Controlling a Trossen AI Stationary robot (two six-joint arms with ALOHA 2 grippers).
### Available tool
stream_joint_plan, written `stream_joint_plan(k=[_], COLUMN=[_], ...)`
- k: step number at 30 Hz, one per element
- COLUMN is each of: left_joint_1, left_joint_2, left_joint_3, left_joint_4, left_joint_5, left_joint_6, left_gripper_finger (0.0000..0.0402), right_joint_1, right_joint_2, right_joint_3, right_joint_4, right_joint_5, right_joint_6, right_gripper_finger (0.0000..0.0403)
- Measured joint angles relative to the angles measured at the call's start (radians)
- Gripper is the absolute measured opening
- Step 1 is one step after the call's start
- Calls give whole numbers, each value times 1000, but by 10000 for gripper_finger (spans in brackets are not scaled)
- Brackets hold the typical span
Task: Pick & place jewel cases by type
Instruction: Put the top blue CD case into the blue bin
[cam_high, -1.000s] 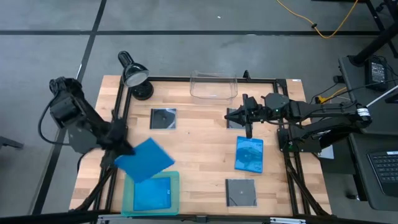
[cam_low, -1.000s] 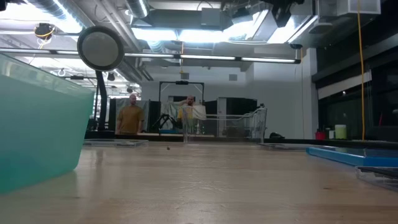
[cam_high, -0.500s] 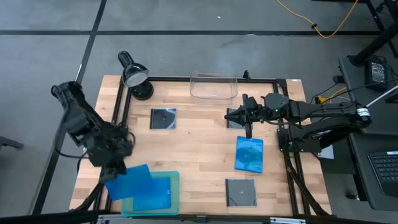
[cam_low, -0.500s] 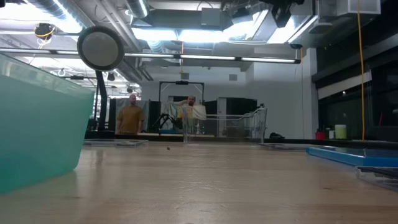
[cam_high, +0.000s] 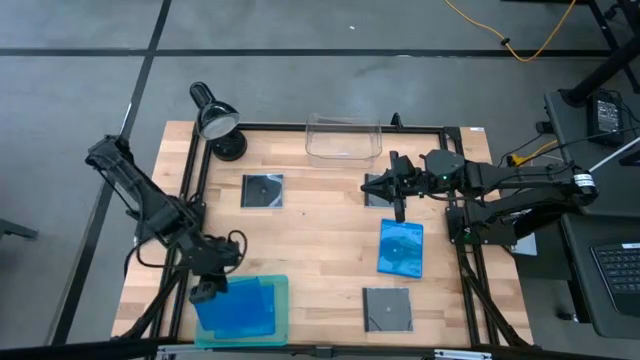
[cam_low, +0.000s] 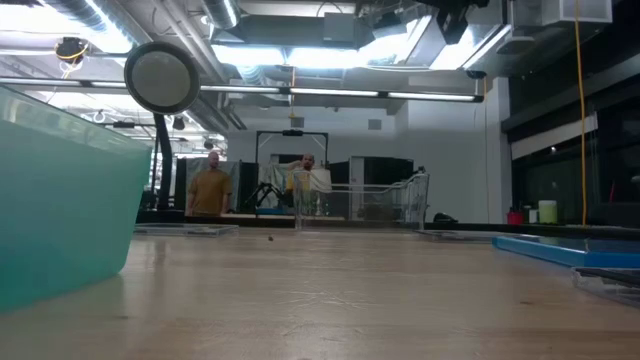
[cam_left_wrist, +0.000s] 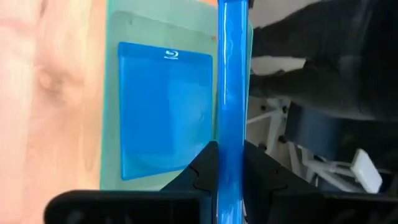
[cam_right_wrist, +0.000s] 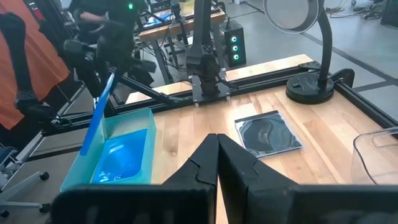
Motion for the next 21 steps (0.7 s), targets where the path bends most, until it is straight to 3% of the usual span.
stream_joint_plan(k=[8,21], left_joint_1=[44,54], left_joint_2=[94,281], left_joint_3=[-77,-81], left_joint_4=[130,204], left_joint_5=[118,144], left_joint_6=[91,152], left_gripper_finger=[32,33], right_joint_1=[0,0], right_joint_2=[0,0], right_joint_3=[0,0], right_joint_4=[-8,-54], right_joint_5=[0,0], right_joint_6=[-4,-6], right_gripper_finger=[12,12])
